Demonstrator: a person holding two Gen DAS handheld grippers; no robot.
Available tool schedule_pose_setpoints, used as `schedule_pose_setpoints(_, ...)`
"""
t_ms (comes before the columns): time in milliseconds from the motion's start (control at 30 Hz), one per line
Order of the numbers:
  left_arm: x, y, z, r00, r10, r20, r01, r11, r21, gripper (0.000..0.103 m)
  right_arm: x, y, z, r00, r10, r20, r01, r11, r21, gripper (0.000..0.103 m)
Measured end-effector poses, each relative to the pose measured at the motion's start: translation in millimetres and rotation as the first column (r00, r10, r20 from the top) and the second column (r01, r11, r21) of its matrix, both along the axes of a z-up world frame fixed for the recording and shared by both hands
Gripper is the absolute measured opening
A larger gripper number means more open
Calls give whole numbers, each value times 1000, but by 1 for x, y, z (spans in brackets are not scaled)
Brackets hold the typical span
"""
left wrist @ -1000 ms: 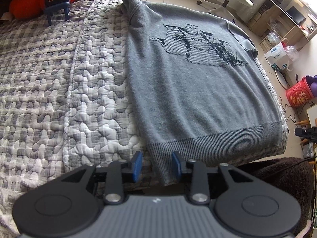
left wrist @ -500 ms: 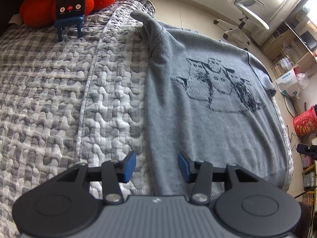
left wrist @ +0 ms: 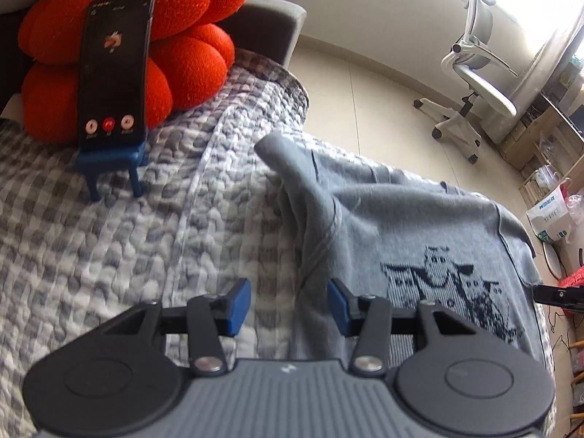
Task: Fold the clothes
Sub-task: 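Grasp the sweater collar edge with both grippers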
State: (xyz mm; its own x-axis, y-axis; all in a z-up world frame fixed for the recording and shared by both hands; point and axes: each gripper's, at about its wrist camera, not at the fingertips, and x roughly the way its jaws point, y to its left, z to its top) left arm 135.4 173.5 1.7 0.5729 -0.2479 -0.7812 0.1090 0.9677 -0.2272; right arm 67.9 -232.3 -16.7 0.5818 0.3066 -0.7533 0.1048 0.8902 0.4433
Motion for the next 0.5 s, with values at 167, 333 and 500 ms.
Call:
schedule_pose_setpoints(167, 46, -17, 0, 1000, -17, 15, 17, 999, 41, 48, 49, 1, -9, 1000, 30, 3, -30, 999, -19, 17)
schedule_pose_setpoints(333, 82, -38, -3, 998, -58, 37, 54, 994, 91, 49, 85, -12, -14, 999, 43, 16, -42, 998, -49, 17)
schedule_pose_setpoints(500, 117, -61, -19, 993, -120, 16, 117, 987, 114, 56, 119, -25, -19, 998, 52, 28, -50, 997, -64, 17)
